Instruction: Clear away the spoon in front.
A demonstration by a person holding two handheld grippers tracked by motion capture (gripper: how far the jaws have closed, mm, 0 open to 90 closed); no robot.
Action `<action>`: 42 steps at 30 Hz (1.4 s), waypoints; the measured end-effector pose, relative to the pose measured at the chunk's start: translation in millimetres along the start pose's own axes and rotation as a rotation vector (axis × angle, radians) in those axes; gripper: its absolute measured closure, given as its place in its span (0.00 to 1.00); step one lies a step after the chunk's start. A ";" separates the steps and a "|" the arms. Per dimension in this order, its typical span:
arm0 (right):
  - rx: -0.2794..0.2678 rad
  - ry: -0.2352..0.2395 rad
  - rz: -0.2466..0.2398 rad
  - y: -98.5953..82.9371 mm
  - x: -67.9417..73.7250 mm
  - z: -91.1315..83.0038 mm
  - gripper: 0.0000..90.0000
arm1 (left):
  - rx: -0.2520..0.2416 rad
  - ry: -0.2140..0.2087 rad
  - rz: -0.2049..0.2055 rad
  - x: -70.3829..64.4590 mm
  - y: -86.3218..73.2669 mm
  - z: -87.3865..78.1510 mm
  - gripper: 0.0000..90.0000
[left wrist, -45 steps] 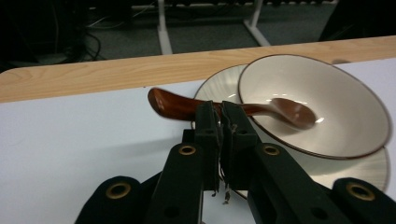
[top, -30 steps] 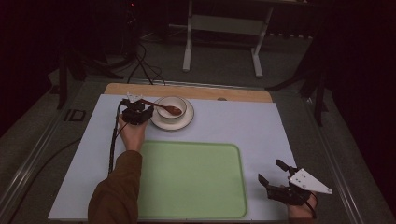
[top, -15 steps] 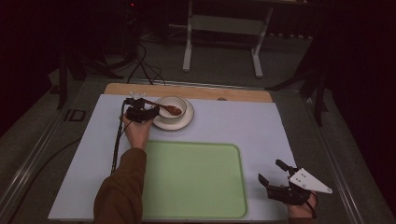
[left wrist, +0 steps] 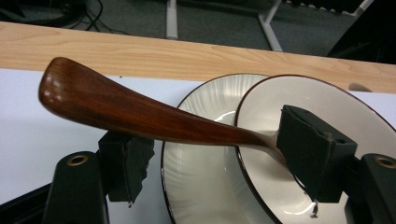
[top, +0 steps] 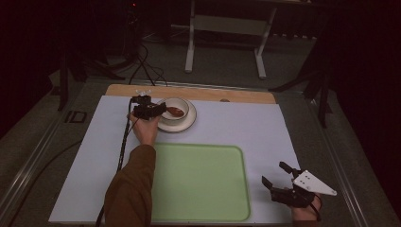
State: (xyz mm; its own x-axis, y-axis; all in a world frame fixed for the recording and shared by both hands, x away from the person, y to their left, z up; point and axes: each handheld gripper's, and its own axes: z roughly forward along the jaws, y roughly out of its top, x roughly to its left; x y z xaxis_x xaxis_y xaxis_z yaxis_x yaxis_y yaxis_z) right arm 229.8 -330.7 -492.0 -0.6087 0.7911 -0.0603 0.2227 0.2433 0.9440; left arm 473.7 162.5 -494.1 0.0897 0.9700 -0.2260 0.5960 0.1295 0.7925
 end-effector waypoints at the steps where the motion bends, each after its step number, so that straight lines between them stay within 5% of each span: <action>1: 0.001 0.000 0.000 0.1 0.2 0.0 0.16 | 0.004 0.002 -0.008 0.9 -0.1 1.2 0.32; 14: 0.009 0.003 -0.006 0.0 0.7 0.7 0.16 | 0.000 -0.003 -0.030 5.7 4.2 2.6 0.37; 21: 0.014 0.004 -0.013 0.1 1.5 1.0 0.16 | 0.013 0.004 0.027 2.5 2.7 -1.8 0.54; 29: 0.019 0.007 -0.019 0.4 2.8 1.3 0.16 | -0.024 -0.038 0.053 -4.0 7.4 -15.2 0.70; 38: 0.020 0.007 -0.021 0.4 3.0 1.6 0.16 | -0.085 -0.132 0.080 -14.4 13.0 -33.9 0.90; 42: 0.021 0.008 -0.026 0.5 3.3 1.9 0.16 | -0.107 -0.163 0.120 -19.9 14.6 -40.7 0.94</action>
State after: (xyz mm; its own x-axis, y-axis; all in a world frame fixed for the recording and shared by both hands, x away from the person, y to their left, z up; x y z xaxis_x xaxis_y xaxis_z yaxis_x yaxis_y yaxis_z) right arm 229.3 -326.9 -492.3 -0.6208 0.7797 -0.0815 0.2232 0.2755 0.9350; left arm 448.2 153.5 -455.0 0.2879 0.9347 -0.2083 0.4860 0.0448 0.8728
